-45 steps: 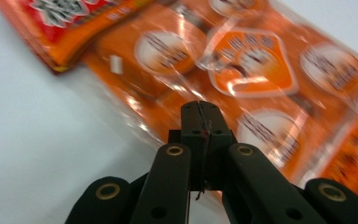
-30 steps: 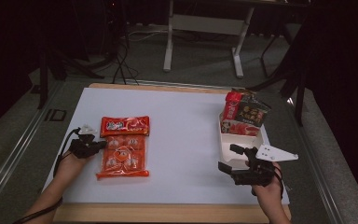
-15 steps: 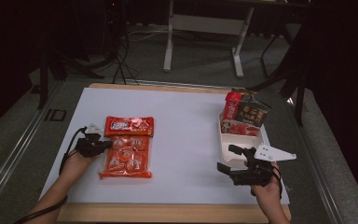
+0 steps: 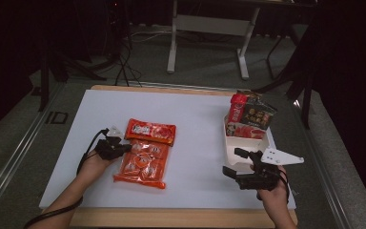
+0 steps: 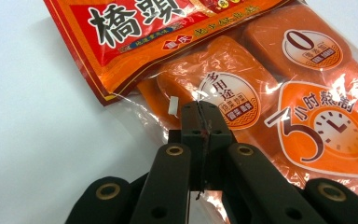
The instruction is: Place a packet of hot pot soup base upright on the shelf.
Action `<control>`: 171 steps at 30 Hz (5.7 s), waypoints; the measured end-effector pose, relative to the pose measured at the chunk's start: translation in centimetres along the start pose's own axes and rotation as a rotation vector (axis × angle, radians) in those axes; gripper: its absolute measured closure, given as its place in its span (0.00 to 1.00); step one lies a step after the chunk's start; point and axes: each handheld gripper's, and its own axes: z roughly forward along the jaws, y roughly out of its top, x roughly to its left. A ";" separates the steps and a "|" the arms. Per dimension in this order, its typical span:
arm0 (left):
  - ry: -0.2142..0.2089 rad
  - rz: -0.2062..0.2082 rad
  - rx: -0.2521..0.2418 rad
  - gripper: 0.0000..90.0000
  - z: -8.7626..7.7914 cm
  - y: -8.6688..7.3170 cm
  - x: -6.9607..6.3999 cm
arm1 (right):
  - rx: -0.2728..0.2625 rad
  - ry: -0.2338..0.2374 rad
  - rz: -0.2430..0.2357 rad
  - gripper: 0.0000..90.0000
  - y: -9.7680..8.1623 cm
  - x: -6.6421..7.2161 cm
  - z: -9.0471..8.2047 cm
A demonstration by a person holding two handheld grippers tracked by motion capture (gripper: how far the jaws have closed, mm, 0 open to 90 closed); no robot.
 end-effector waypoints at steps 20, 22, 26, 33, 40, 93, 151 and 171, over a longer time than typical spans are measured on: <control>-0.088 0.055 -0.047 1.00 -0.9 0.3 -1.1 | -0.008 -0.007 0.006 0.17 0.0 -0.2 -0.4; -0.098 0.065 -0.055 1.00 -2.0 -0.1 -1.4 | -0.009 -0.007 0.006 0.17 0.0 -0.2 -0.4; -0.123 0.083 -0.037 1.00 -3.6 -1.0 -2.2 | -0.005 -0.004 0.005 0.17 0.0 -0.1 -0.3; -0.124 0.098 0.037 1.00 -3.8 -2.9 -3.2 | 0.000 0.001 -0.002 0.17 0.1 0.1 -0.2; -0.140 0.116 0.066 1.00 -3.0 -3.3 -3.5 | -0.001 0.002 -0.004 0.17 0.1 0.1 -0.2; -0.161 -0.114 -0.126 0.40 -3.0 0.8 -0.5 | 0.004 -0.021 -0.050 0.16 0.0 0.2 -0.1; -0.199 -0.200 -0.048 0.75 5.4 4.0 3.8 | 0.079 -0.015 -0.125 0.12 -0.6 1.4 1.2; -0.139 -0.116 -0.055 0.99 4.4 4.7 2.3 | 0.084 -0.011 -0.107 0.12 -0.5 1.3 1.2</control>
